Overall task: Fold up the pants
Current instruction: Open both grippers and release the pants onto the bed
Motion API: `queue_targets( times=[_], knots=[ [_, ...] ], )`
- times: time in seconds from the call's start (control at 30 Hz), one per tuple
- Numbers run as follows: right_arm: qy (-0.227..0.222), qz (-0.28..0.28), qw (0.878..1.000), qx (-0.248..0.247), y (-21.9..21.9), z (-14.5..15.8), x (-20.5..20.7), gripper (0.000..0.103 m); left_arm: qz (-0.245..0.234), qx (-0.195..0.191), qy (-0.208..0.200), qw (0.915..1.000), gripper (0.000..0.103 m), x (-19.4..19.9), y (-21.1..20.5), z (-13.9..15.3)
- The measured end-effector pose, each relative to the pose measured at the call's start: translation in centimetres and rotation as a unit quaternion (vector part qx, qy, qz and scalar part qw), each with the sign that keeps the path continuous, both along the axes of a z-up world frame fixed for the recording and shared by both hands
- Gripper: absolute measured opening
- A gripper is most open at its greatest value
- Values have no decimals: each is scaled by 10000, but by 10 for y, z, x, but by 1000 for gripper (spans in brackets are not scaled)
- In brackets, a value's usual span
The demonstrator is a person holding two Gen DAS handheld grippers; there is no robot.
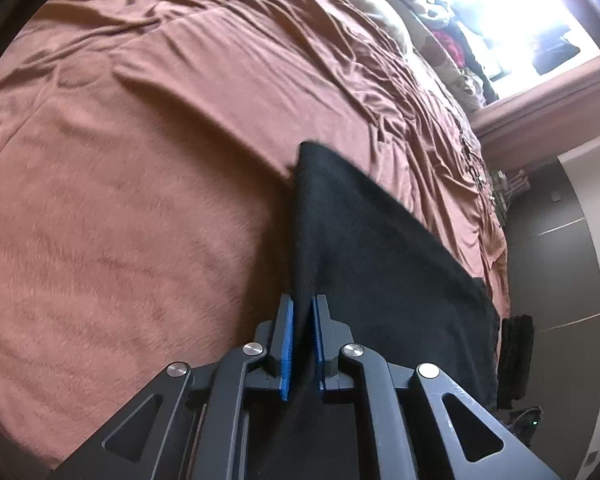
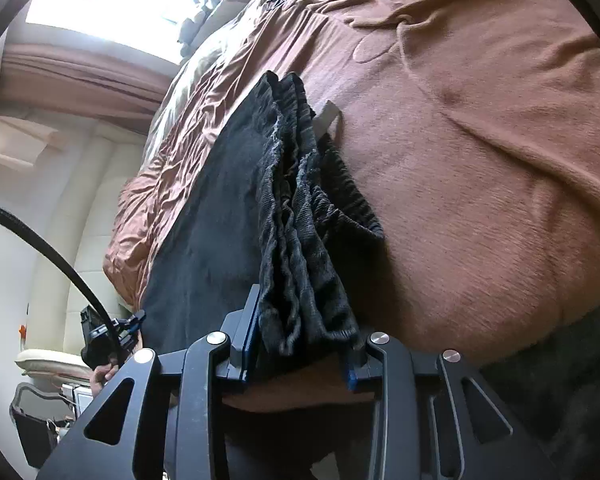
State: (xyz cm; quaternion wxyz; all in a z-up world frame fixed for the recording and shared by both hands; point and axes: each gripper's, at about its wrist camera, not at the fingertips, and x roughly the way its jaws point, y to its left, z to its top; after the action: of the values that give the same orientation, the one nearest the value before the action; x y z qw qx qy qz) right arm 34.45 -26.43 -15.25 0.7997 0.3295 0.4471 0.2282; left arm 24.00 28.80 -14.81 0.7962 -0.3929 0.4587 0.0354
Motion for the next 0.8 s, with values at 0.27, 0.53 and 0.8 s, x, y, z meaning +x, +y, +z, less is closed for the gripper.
queue_targets(
  times=[0.27, 0.53, 0.8],
  knots=[
    [-302, 238, 9990, -222, 5, 23, -14, 13, -77, -198, 55, 9998, 43, -32, -12, -16],
    [-554, 128, 9980, -276, 12, 28, -17, 8, 12, -360, 141, 9993, 44, -62, -23, -24],
    [-834, 57, 9961, -294, 8, 39, -26, 8, 33, -382, 142, 9992, 44, -78, -35, -27]
  ],
)
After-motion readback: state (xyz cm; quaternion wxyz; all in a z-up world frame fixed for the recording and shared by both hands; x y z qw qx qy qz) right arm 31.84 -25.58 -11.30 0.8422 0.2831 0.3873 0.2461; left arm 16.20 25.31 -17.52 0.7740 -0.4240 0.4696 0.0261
